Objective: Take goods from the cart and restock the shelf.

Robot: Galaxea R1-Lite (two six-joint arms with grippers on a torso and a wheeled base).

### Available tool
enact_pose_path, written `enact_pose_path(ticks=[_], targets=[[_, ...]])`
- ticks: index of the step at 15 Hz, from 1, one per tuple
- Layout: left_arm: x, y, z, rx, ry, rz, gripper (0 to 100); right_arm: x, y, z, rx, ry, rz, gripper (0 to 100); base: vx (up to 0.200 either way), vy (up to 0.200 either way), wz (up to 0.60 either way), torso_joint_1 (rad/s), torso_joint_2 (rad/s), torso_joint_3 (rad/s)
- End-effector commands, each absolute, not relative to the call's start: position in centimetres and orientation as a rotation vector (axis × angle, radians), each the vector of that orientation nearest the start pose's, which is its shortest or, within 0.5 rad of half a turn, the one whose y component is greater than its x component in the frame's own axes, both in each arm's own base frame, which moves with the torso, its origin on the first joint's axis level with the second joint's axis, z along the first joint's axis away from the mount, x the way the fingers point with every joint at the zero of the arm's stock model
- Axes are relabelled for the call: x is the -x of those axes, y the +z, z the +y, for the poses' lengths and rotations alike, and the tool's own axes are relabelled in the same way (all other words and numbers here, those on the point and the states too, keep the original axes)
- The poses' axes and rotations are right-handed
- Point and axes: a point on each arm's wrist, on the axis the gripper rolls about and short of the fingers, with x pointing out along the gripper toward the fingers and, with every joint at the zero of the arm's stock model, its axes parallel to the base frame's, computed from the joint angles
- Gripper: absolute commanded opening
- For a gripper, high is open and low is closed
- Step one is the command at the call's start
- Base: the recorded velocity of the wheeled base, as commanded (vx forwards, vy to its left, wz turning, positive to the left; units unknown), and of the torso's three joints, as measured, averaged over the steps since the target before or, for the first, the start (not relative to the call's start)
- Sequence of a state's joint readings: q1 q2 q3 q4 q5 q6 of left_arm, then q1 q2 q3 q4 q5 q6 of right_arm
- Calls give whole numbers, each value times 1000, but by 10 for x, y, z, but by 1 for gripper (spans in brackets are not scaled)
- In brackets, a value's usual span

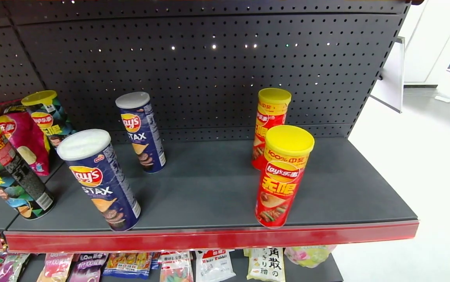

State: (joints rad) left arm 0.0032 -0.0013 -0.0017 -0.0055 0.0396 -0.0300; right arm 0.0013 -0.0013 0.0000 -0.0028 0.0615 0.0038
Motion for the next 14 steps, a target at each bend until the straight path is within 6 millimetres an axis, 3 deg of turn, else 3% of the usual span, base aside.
enact_pose_path(ticks=[1, 14], targets=[[23, 77, 1, 31, 43, -8, 100, 23, 76, 1, -5, 64, -3, 100, 0, 0, 0, 0, 0, 0], [23, 77, 1, 31, 43, -8, 100, 23, 76, 1, -1, 64, -3, 100, 0, 0, 0, 0, 0, 0]])
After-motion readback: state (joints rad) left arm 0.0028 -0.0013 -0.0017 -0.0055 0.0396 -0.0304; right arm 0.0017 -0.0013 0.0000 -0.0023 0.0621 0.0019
